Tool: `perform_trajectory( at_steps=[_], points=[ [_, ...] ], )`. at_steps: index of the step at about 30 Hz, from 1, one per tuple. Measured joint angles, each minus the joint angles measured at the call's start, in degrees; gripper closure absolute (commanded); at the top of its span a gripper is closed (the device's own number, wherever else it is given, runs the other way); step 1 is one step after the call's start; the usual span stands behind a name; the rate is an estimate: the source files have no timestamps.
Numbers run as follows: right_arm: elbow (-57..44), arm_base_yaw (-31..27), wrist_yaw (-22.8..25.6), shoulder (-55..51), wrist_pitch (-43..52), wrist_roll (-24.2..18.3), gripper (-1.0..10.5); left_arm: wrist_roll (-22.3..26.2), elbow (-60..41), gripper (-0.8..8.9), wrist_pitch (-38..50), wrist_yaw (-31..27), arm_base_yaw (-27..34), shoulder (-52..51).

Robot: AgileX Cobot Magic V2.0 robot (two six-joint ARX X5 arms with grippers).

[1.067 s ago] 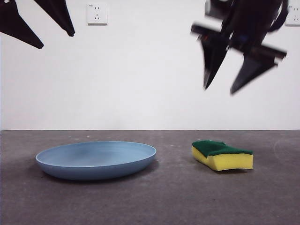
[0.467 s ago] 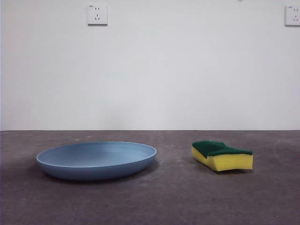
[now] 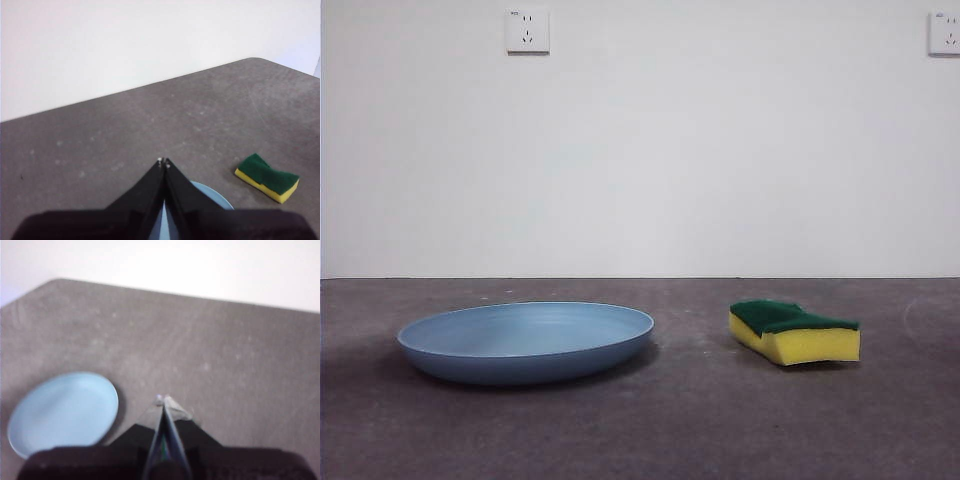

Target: Pick up the plate,pick up the cloth,clean the plate with the cloth

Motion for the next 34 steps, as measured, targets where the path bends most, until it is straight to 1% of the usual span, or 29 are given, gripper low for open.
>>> perform_trajectory(
  at_steps=[2,6,9,15,23,27,30,34],
  points=[
    [-2.1,0.0,0.3,-0.3,-0.3,0.0,9.6,-1.7,-2.7,8.20,0.9,0.0,0.0,-1.3],
    [-2.3,0.0,1.1,1.7,-0.6,1.0,9.4,-4.5,-3.0,8.18,0.5,0.5,0.0,-1.0],
    [-2.3,0.0,1.1,1.7,-0.6,1.3,9.4,-5.4,-3.0,8.17,-1.4,0.5,0.0,-0.6],
    [-2.3,0.0,1.1,1.6,-0.4,1.6,9.4,-5.8,-3.0,8.18,-4.0,0.5,0.0,0.4],
    [-2.3,0.0,1.1,1.6,-0.4,1.6,9.4,-5.9,-3.0,8.17,-5.1,0.4,0.0,0.6],
    [-2.3,0.0,1.1,1.6,-0.4,1.6,9.4,-1.6,-3.0,8.17,-7.5,-2.3,0.7,-1.4],
    [-2.3,0.0,1.1,1.6,-0.4,1.6,9.5,1.6,-3.6,8.17,-6.9,-2.4,3.5,-4.7],
    [-2.3,0.0,1.1,1.6,-0.4,1.6,9.4,3.1,-7.3,8.17,-4.9,-2.2,8.2,-9.7]
  ],
)
